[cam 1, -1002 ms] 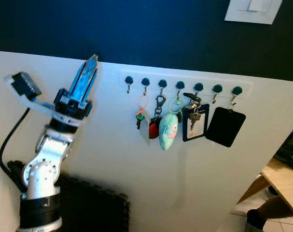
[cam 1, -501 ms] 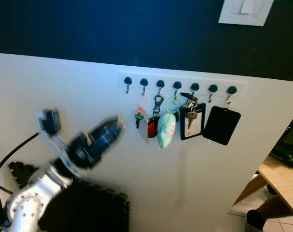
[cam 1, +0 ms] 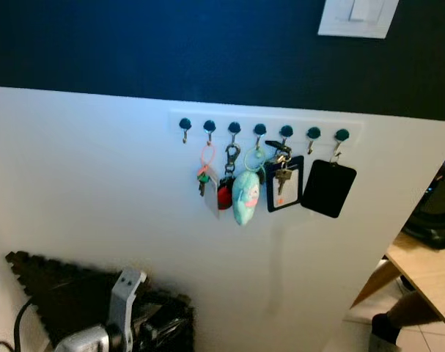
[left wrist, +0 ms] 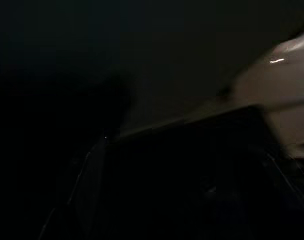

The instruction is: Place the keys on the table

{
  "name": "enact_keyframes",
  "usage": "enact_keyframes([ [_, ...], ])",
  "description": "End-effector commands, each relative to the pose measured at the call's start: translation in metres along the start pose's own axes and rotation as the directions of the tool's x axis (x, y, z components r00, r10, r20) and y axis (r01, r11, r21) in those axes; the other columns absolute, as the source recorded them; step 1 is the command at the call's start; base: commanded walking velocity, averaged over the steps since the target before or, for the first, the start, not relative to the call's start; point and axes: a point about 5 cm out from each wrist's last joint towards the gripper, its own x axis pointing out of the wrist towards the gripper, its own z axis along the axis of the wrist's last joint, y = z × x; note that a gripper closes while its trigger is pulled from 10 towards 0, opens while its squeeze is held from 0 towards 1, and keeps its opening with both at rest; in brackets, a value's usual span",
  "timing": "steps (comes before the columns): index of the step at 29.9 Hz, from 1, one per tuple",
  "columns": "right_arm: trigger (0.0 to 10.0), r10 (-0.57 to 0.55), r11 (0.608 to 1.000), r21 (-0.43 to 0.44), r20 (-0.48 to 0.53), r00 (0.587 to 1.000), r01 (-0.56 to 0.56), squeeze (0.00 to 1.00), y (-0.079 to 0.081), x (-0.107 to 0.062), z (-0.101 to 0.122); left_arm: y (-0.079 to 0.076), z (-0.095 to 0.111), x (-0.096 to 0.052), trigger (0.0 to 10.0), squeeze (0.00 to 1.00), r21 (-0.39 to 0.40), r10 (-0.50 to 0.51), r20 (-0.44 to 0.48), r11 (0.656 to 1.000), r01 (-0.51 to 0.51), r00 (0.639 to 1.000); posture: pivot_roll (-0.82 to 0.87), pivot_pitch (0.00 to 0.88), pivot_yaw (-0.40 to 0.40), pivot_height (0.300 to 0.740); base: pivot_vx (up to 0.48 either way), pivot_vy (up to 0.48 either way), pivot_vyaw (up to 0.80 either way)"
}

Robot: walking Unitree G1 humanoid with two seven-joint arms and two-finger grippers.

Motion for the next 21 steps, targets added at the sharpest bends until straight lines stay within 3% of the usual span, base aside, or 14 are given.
enact_keyframes([
  [1, 10.0, 0.006, 1.0, 0.007, -0.04, 0.999, -0.006, 0.0, 0.002, -0.001, -0.006, 0.019, -0.06, -0.009, 10.0, 0.0, -0.082, 0.251, -0.192, 0.959, -0.27, 0.949, 0.07, 0.05, -0.014, 0.74, 0.0, 0.0, 0.0],
  [2, 10.0, 0.001, 1.0, 0.015, -0.051, 0.999, 0.0, 0.0, 0.001, -0.001, -0.007, 0.021, -0.076, -0.014, 10.0, 0.0, -0.1, 0.305, -0.25, 0.936, -0.338, 0.919, 0.07, 0.046, -0.011, 0.74, 0.0, 0.0, 0.0],
  [4, 10.0, 0.001, 1.0, 0.015, -0.051, 0.999, 0.0, 0.0, 0.001, -0.001, -0.007, 0.021, -0.076, -0.014, 10.0, 0.0, -0.1, 0.305, -0.25, 0.936, -0.338, 0.919, 0.07, 0.046, -0.011, 0.74, 0.0, 0.0, 0.0],
  [6, 10.0, -0.011, 0.999, 0.03, -0.07, 0.998, 0.013, 0.0, 0.0, 0.0, -0.008, 0.02, -0.097, -0.019, 10.0, 0.0, -0.057, 0.383, -0.332, 0.904, -0.424, 0.862, 0.07, 0.039, -0.013, 0.74, 0.0, 0.0, 0.0],
  [7, 10.0, -0.016, 0.999, 0.037, -0.08, 0.997, 0.019, 0.0, 0.0, 0.0, -0.009, 0.017, -0.105, -0.019, 10.0, 0.0, -0.04, 0.39, -0.35, 0.902, -0.429, 0.852, 0.07, 0.037, -0.013, 0.74, 0.0, 0.0, 0.0],
  [10, 10.0, -0.019, 0.999, 0.044, -0.091, 0.996, 0.023, 0.0, 0.0, 0.001, -0.009, 0.014, -0.11, -0.019, 10.0, 0.0, -0.033, 0.388, -0.355, 0.904, -0.426, 0.85, 0.07, 0.036, -0.012, 0.74, 0.0, 0.0, 0.0],
  [12, 10.0, -0.023, 0.998, 0.06, -0.108, 0.994, 0.029, 0.0, 0.0, 0.002, -0.009, 0.005, -0.119, -0.016, 10.0, 0.0, -0.048, 0.344, -0.353, 0.922, -0.384, 0.87, 0.06, 0.039, -0.004, 0.74, 0.0, 0.0, 0.0],
  [14, 10.0, -0.024, 0.997, 0.068, -0.108, 0.994, 0.031, 0.0, 0.001, 0.004, -0.007, 0.008, -0.121, -0.016, 10.0, 0.0, -0.042, 0.411, -0.314, 0.895, -0.445, 0.856, 0.06, 0.039, -0.002, 0.74, 0.0, 0.0, 0.0],
  [17, 10.0, -0.023, 0.997, 0.076, -0.102, 0.995, 0.031, 0.0, 0.002, 0.005, -0.005, 0.01, -0.126, -0.017, 10.0, 0.0, -0.023, 0.451, -0.324, 0.875, -0.484, 0.832, 0.05, 0.044, 0.003, 0.74, 0.0, 0.0, 0.0],
  [21, 10.0, -0.018, 0.999, 0.036, -0.097, 0.995, 0.022, 0.0, 0.001, 0.008, 0.001, 0.002, -0.134, -0.015, 10.0, 0.0, 0.013, 0.434, -0.366, 0.887, -0.462, 0.823, 0.05, 0.042, -0.026, 0.74, 0.0, 0.0, 0.0],
])
